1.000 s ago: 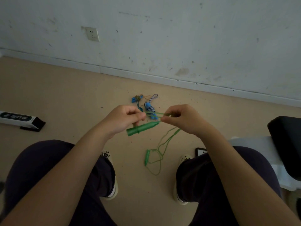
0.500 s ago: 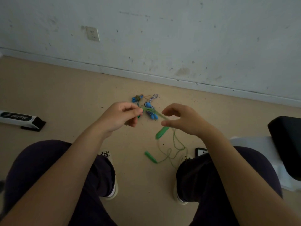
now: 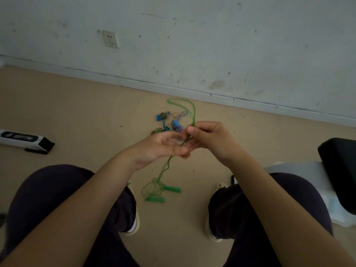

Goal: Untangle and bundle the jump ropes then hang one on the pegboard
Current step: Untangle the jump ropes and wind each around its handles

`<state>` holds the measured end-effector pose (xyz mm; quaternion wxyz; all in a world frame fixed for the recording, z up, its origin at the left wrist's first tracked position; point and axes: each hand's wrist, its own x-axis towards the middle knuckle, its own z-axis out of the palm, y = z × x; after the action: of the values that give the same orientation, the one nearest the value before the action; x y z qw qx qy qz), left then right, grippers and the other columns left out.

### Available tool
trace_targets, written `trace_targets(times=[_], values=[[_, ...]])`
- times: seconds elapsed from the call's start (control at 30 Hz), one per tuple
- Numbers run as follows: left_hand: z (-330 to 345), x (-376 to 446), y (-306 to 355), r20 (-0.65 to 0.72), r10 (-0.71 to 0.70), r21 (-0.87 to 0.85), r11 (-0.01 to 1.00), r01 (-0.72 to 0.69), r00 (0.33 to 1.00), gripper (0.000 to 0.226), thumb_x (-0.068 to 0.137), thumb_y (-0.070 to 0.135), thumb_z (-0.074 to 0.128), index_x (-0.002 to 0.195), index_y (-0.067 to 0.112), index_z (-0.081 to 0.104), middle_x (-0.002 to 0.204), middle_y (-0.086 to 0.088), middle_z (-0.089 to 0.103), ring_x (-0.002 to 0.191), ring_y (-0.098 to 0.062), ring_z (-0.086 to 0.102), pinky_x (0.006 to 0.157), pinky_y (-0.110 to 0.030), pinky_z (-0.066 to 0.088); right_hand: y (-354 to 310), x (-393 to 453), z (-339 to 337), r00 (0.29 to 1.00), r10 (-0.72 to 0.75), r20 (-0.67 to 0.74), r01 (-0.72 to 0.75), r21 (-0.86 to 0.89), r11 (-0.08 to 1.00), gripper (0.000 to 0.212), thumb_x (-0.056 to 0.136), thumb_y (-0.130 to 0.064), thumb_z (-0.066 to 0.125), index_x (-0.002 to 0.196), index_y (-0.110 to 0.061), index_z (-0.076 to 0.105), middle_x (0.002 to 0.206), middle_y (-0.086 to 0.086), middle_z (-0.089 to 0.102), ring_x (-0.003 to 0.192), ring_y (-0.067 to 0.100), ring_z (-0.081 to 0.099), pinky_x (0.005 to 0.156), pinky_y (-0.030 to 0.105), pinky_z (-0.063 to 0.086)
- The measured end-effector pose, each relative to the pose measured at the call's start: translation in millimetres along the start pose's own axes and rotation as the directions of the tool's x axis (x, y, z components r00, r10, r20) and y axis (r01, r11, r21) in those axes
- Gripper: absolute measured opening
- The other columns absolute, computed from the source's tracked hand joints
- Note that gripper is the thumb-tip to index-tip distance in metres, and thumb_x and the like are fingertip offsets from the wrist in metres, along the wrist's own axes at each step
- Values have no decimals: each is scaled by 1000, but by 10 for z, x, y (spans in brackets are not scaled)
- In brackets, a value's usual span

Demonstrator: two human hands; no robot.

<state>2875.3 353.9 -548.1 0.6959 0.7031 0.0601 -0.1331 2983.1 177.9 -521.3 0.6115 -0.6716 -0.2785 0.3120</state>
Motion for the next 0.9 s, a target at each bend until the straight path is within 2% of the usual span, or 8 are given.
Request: trace_targets(times=[0.07, 0.2, 0.37, 0.47, 0.6, 0.67, 0.77, 0.9], values=[[-15, -23, 30, -21, -3, 103, 995, 6, 1000, 18, 88, 41, 71, 95, 26, 77, 79, -2, 73, 80, -18, 71, 83, -28, 55, 14, 21, -29, 994, -1, -107, -3, -43, 999, 17, 93, -14, 65, 90, 0, 73, 76, 20, 71, 58, 20, 67, 55, 26, 56], [-207, -83, 89, -236, 14, 139, 990, 20, 972, 30, 99, 33, 60, 74, 21, 72, 54, 4, 49, 49, -11, 48, 65, -29, 54, 37, 58, -217, 952, 15, -304, -59, -135, 989, 18, 94, -21, 66, 84, -8, 73, 65, 3, 70, 54, 20, 65, 51, 28, 54], [-207, -85, 61, -388, 59, 116, 993, -15, 920, 26, 99, 28, 60, 78, 15, 68, 51, 8, 33, 46, -10, 28, 46, -22, 32, 92, 8, -287, 966, 80, -248, -173, -382, 908, 46, 77, -56, 74, 57, -15, 65, 50, 6, 64, 39, 10, 51, 46, 15, 44], [-64, -50, 49, -358, 20, 157, 987, 39, 933, 25, 97, 34, 63, 78, 19, 73, 52, 8, 36, 47, -10, 29, 46, -23, 27, 90, -2, -149, 986, -39, -161, -29, -397, 917, 42, 67, -54, 79, 63, -15, 65, 54, -1, 62, 47, 7, 51, 49, 14, 43], [65, -45, 74, -88, -29, 63, 997, 35, 996, 22, 93, 38, 66, 88, 19, 75, 59, 6, 47, 49, -8, 37, 49, -19, 34, 67, -11, 23, 997, -35, 66, 53, -291, 955, 38, 68, -38, 82, 97, -20, 66, 92, 0, 71, 90, 13, 68, 86, 34, 56], [20, -52, 84, -71, -13, 48, 999, 16, 997, 19, 100, 23, 58, 91, 19, 75, 64, 3, 55, 52, -9, 44, 52, -19, 39, 69, -17, 25, 990, 48, 130, -6, -312, 950, 26, 80, -27, 80, 98, -18, 64, 73, -3, 69, 69, 15, 66, 72, 38, 56], [-147, -103, 109, -119, -24, 146, 988, 41, 993, 21, 100, 24, 58, 94, 18, 77, 65, 2, 58, 56, -11, 50, 59, -22, 46, 56, -6, -52, 989, 112, 95, -65, -400, 914, 7, 91, -24, 70, 90, -18, 66, 50, -13, 49, 44, 5, 43, 46, 23, 40], [-308, -166, 116, -188, -18, 188, 981, 54, 982, 26, 98, 25, 61, 77, 21, 77, 58, 2, 56, 54, -12, 52, 68, -31, 52, 11, 0, -197, 995, 23, -93, -61, -431, 900, 14, 97, -18, 60, 83, -18, 64, 53, -15, 53, 45, -2, 43, 50, 18, 41]])
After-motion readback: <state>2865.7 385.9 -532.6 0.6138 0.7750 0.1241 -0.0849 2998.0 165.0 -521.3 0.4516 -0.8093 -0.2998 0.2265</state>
